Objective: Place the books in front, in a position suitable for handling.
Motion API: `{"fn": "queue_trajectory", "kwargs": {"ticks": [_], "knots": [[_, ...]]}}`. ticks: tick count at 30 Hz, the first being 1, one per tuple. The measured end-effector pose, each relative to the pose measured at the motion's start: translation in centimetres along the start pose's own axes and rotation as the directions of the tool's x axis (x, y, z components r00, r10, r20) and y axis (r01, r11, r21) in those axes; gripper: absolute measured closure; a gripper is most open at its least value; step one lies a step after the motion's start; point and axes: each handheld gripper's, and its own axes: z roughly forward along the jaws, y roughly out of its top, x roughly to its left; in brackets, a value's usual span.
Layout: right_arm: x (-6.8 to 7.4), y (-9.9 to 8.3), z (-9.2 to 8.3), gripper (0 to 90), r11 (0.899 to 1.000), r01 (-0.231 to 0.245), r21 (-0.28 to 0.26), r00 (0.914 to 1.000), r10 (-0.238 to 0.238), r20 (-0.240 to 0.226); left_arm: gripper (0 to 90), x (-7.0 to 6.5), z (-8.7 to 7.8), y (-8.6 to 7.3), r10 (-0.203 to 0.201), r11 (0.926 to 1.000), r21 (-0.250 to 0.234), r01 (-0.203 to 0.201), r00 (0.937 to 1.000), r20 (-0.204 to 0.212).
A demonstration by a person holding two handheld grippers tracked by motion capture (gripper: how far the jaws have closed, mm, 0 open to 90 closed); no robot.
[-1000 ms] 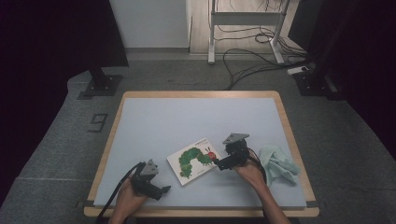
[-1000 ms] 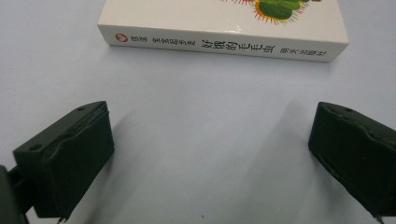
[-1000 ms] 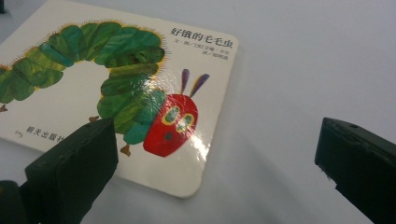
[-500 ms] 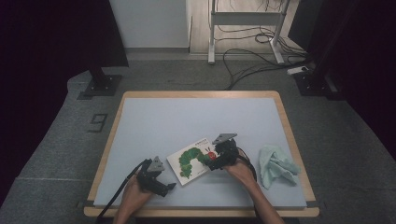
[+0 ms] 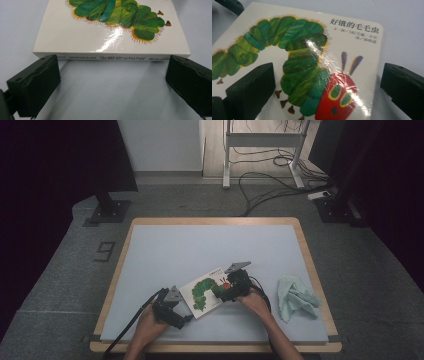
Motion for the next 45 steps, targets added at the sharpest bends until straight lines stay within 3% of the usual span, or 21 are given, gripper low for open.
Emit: {"fn": "queue_trajectory", "kwargs": {"ticks": [5,10,22,28,31,35,42,45], "knots": [[0.0,0.1,0.1,0.0,1.000,0.000,0.006,1.0000,0.000,-0.008,0.0,0.0,0.0,0.0,-0.001,1.0000,-0.001,0.001,1.0000,0.000],[-0.1,0.3,-0.1,0.0,0.999,-0.033,-0.001,0.9992,0.033,-0.021,0.0,0.0,0.0,0.0,-0.001,1.0000,-0.001,0.001,1.0000,0.001],[-0.1,0.8,-2.1,0.0,0.991,-0.109,-0.080,0.9914,0.103,-0.081,0.0,0.0,0.0,0.0,-0.001,1.0000,-0.002,0.001,1.0000,0.000],[0.4,0.5,-2.7,0.0,0.991,-0.107,-0.084,0.9921,0.101,-0.074,0.0,0.0,0.0,0.0,0.000,1.0000,-0.001,0.000,1.0000,0.000],[0.7,0.5,-2.8,3.9,0.992,-0.109,-0.065,0.9856,0.099,-0.137,0.0,0.0,0.0,0.0,-0.001,1.0000,-0.002,0.001,1.0000,0.000],[1.6,0.7,-2.6,3.1,0.999,-0.033,-0.029,0.9973,0.031,-0.067,0.0,0.0,0.0,0.0,-0.001,1.0000,-0.002,0.001,1.0000,0.000],[0.6,1.4,-2.6,10.9,0.999,-0.043,-0.018,0.9961,0.041,-0.079,0.0,0.0,0.0,0.0,-0.001,1.0000,-0.002,0.001,1.0000,0.000],[-0.3,1.8,-2.5,13.0,0.998,-0.064,-0.011,0.9907,0.063,-0.121,0.0,0.0,0.0,0.0,-0.001,1.0000,-0.002,0.001,1.0000,0.000]]}}
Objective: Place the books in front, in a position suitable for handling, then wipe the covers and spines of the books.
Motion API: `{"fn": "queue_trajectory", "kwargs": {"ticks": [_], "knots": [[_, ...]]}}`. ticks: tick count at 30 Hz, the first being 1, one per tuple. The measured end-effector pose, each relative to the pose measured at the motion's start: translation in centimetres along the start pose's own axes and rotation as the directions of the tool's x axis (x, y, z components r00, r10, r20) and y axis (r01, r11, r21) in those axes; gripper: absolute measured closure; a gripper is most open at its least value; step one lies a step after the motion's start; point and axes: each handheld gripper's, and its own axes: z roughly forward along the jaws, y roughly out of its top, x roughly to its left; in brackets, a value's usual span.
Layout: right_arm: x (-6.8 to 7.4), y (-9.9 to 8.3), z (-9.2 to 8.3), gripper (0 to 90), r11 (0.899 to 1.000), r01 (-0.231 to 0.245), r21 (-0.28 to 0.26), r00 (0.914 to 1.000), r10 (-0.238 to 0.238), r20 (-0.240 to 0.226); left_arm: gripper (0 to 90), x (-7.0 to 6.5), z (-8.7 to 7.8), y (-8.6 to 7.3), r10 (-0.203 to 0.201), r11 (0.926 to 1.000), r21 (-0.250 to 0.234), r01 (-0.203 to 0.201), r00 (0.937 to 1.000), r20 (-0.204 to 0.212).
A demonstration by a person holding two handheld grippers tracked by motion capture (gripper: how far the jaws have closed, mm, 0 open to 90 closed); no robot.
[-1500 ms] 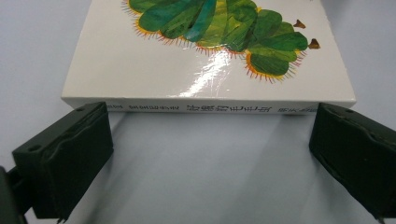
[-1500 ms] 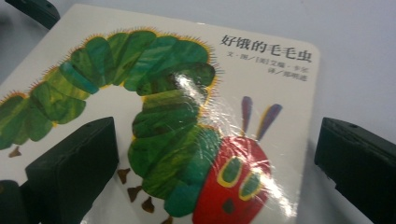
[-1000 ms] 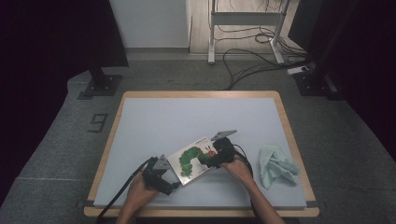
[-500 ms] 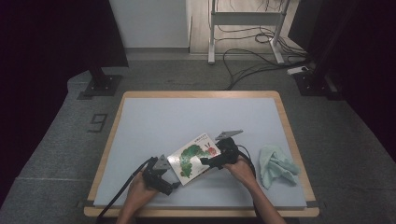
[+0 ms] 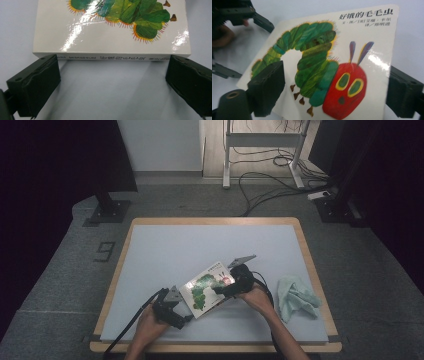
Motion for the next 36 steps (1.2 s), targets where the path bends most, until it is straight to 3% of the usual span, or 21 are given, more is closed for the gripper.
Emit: {"fn": "queue_trajectory", "kwargs": {"ticks": [3,7,13,18,24,29,36], "knots": [[-0.7,0.5,0.1,16.8,1.000,-0.009,0.022,0.9996,0.010,-0.026,0.0,0.0,0.0,0.0,-0.002,1.0000,-0.002,0.002,1.0000,0.001],[-1.3,1.2,0.0,30.3,0.999,-0.002,0.035,0.9998,0.003,-0.018,0.0,0.0,0.0,0.0,0.001,1.0000,0.001,-0.001,1.0000,0.001],[-2.0,1.7,-0.9,47.7,1.000,-0.006,-0.007,0.9982,0.005,-0.060,0.0,0.0,0.0,0.0,0.001,1.0000,0.001,-0.001,1.0000,0.001],[-2.2,1.7,-1.5,56.6,1.000,-0.006,-0.030,0.9972,0.004,-0.074,0.0,0.0,0.0,0.0,0.000,1.0000,0.001,0.000,1.0000,0.001],[-2.4,1.5,-1.8,60.3,0.999,-0.011,-0.040,0.9961,0.008,-0.088,0.0,0.0,0.0,0.0,0.000,1.0000,0.001,0.000,1.0000,0.001],[-2.3,1.5,-2.2,62.9,0.998,0.012,-0.054,0.9956,-0.017,-0.093,0.0,0.0,0.0,0.0,-0.001,1.0000,0.003,0.001,1.0000,0.001],[-1.6,1.8,-3.3,65.4,0.993,0.090,-0.072,0.9916,-0.096,-0.087,0.0,-0.1,-0.1,0.0,-0.008,1.0000,0.002,0.008,1.0000,-0.005]]}}
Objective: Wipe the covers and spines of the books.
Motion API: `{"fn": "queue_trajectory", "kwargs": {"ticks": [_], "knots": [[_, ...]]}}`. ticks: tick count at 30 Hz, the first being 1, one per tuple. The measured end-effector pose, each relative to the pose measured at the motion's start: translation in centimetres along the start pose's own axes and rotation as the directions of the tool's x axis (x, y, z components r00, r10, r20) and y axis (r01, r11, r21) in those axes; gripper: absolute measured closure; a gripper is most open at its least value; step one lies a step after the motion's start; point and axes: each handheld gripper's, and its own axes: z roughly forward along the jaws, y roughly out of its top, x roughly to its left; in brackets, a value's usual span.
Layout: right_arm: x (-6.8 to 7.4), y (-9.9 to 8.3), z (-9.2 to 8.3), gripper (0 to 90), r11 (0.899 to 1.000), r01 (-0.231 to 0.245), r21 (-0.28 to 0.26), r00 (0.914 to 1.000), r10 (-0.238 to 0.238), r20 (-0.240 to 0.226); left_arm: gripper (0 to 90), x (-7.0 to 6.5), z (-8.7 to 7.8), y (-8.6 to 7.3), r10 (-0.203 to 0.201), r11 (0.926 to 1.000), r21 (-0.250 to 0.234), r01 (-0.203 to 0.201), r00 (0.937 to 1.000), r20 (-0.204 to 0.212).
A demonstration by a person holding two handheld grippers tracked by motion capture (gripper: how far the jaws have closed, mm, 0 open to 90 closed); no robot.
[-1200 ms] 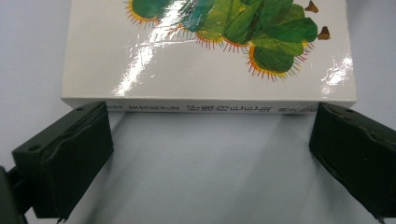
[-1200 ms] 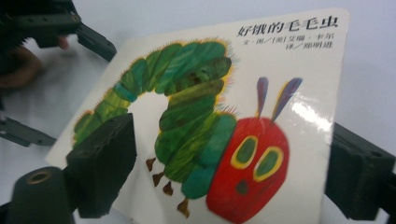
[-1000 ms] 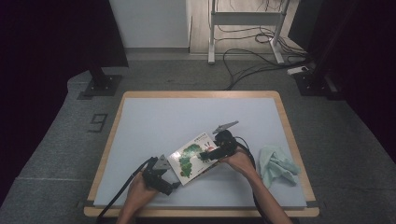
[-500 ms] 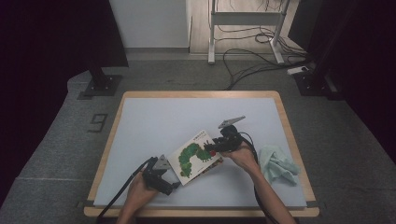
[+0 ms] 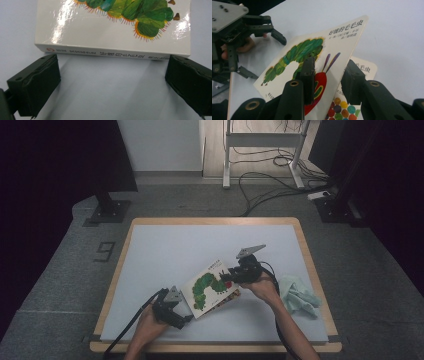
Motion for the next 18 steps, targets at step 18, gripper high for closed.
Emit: {"fn": "queue_trajectory", "kwargs": {"ticks": [18], "knots": [[1.6,-1.0,-2.6,70.7,0.992,0.122,-0.037,0.9924,-0.123,-0.010,0.0,0.2,-0.2,0.6,-0.084,0.9956,-0.035,0.087,0.9929,0.085]]}}
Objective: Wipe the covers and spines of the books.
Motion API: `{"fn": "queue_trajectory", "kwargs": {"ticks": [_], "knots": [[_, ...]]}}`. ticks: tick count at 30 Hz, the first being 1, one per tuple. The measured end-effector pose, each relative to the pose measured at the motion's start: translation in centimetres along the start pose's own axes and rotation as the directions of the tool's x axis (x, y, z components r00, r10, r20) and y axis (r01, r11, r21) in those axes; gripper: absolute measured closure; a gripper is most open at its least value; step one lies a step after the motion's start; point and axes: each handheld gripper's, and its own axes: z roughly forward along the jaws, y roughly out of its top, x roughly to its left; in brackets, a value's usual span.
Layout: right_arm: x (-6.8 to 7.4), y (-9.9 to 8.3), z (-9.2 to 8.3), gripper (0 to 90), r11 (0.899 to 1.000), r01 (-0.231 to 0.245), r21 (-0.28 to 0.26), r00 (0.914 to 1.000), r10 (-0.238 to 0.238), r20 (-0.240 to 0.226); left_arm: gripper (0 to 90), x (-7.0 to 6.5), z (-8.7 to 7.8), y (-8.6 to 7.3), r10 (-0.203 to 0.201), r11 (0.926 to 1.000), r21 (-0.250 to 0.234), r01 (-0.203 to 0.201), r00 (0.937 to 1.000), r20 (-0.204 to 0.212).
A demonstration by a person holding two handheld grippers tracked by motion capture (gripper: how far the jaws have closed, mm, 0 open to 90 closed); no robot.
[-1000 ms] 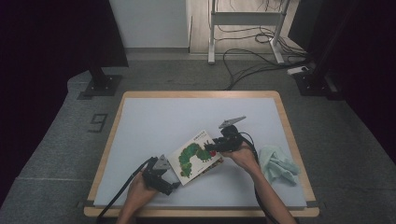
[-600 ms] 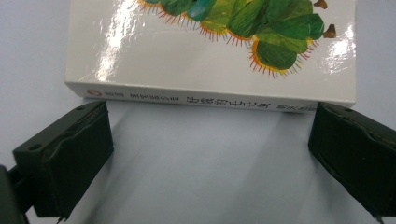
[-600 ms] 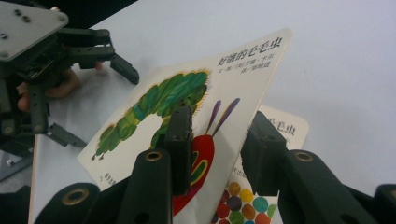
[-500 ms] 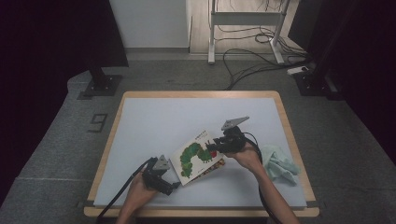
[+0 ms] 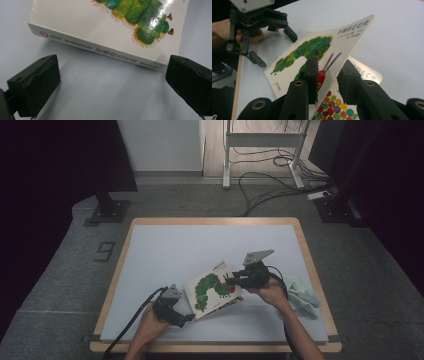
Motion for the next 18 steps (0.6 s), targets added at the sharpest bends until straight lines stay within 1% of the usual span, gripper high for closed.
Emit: {"fn": "queue_trajectory", "kwargs": {"ticks": [3,5,7,10,12,15,16,18], "knots": [[0.2,-0.4,-0.4,71.5,1.000,0.001,-0.008,1.0000,-0.001,-0.004,0.0,-0.3,0.0,0.4,0.004,1.0000,-0.007,-0.004,0.9999,0.014],[0.3,-0.7,-0.7,71.9,1.000,0.001,-0.011,1.0000,-0.001,-0.003,0.0,-0.4,0.2,0.7,0.000,0.9997,-0.023,0.000,0.9998,0.020],[0.4,-1.0,-0.9,72.1,1.000,-0.003,-0.011,1.0000,0.003,-0.003,0.0,-0.6,0.3,0.8,0.003,0.9999,-0.017,-0.002,0.9998,0.020],[0.6,-1.5,-1.2,72.2,1.000,-0.009,-0.011,1.0000,0.009,-0.001,0.1,-0.9,0.7,1.0,0.025,0.9997,0.003,-0.025,0.9996,0.016],[0.6,-1.9,-1.4,72.2,1.000,-0.014,-0.009,0.9999,0.014,-0.003,0.7,-1.3,1.0,1.0,0.036,0.9993,0.003,-0.036,0.9992,0.020],[0.7,-2.6,-1.6,72.1,1.000,-0.026,-0.004,0.9997,0.026,0.002,5.5,-1.8,1.3,1.0,0.064,0.9979,0.013,-0.064,0.9977,0.022],[0.7,-2.9,-1.6,72.1,1.000,-0.029,0.000,0.9996,0.029,0.005,8.3,-2.0,1.4,0.9,0.068,0.9975,0.015,-0.068,0.9975,0.019],[0.7,-3.5,-1.7,72.1,0.999,-0.035,0.004,0.9993,0.035,0.013,11.0,-2.5,1.3,0.9,0.083,0.9964,0.012,-0.083,0.9965,0.009]]}}
